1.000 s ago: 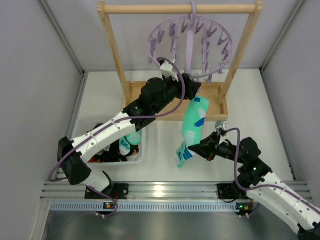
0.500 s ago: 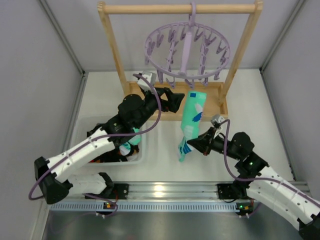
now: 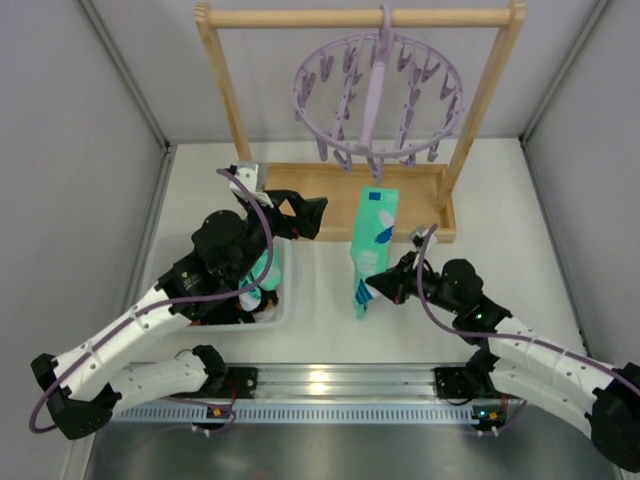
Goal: Remove the socks clipped to the hanger
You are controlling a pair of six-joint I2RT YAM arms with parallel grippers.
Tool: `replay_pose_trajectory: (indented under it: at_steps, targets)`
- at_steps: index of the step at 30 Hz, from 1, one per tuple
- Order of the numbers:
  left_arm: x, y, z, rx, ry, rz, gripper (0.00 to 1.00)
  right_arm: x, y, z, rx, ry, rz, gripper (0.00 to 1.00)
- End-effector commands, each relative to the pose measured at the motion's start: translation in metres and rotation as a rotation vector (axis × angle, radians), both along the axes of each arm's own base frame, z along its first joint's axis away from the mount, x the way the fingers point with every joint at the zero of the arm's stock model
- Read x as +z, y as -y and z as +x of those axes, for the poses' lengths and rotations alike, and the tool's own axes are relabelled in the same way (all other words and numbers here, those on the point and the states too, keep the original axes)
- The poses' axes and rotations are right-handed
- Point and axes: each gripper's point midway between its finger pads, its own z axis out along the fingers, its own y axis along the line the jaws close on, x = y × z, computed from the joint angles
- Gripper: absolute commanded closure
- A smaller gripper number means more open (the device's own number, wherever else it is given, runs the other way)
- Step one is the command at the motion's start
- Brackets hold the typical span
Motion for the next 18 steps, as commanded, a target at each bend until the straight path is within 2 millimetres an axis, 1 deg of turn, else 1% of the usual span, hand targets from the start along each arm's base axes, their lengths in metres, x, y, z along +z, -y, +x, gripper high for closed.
replay_pose_trajectory:
  at_steps: [1, 2, 3, 6, 9, 12, 14, 15, 17, 18]
  targets:
    - [-0.001, -0.015, -0.006, 0.025, -0.005, 0.015, 0.02, -0.008, -0.005, 0.004, -0.041, -0.065, 0.077, 1.0]
    - [0.001, -0.016, -0.007, 0.025, -0.002, 0.01, 0.02, -0.013, -0.004, 0.005, -0.053, -0.081, 0.075, 1.0]
    - [0.001, -0.018, -0.009, 0.023, -0.003, 0.009, 0.02, -0.023, -0.003, 0.004, -0.065, -0.115, 0.069, 1.0]
    - [0.002, -0.022, -0.011, 0.026, -0.002, 0.005, 0.02, -0.04, 0.003, 0.005, -0.111, -0.175, 0.052, 1.0]
    - [-0.001, -0.016, -0.011, 0.005, -0.012, 0.01, 0.02, -0.052, 0.009, 0.009, -0.161, -0.204, 0.025, 1.0]
    - [-0.003, -0.011, -0.012, -0.012, -0.021, 0.008, 0.02, -0.051, 0.009, 0.007, -0.152, -0.201, 0.034, 1.0]
    - [-0.003, -0.015, -0.014, -0.005, -0.027, 0.006, 0.02, -0.049, 0.007, 0.005, -0.138, -0.194, 0.031, 1.0]
    - [-0.002, -0.02, -0.013, 0.016, -0.029, 0.005, 0.02, -0.043, 0.004, 0.004, -0.119, -0.183, 0.039, 1.0]
    - [-0.008, -0.028, -0.013, 0.044, -0.053, 0.041, 0.02, -0.034, -0.002, 0.0, -0.082, -0.152, 0.05, 1.0]
    - [-0.011, -0.032, -0.013, 0.061, -0.063, 0.057, 0.02, -0.024, -0.005, -0.003, -0.055, -0.126, 0.069, 1.0]
